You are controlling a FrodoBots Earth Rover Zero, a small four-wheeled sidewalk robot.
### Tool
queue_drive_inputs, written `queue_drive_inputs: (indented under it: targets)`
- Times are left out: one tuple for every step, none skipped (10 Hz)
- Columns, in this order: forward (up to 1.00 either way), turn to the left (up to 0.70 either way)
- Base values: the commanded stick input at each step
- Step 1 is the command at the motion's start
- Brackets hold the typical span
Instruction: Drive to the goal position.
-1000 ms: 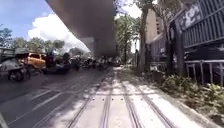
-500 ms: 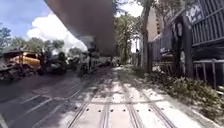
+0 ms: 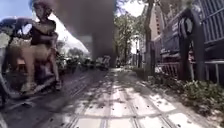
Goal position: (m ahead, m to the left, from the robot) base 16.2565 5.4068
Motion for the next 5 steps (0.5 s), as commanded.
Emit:
queue_drive_inputs:
  targets:
    - [0.70,0.00]
    - [0.70,0.00]
    - [0.70,0.00]
    - [0.70,0.00]
    - [0.70,0.00]
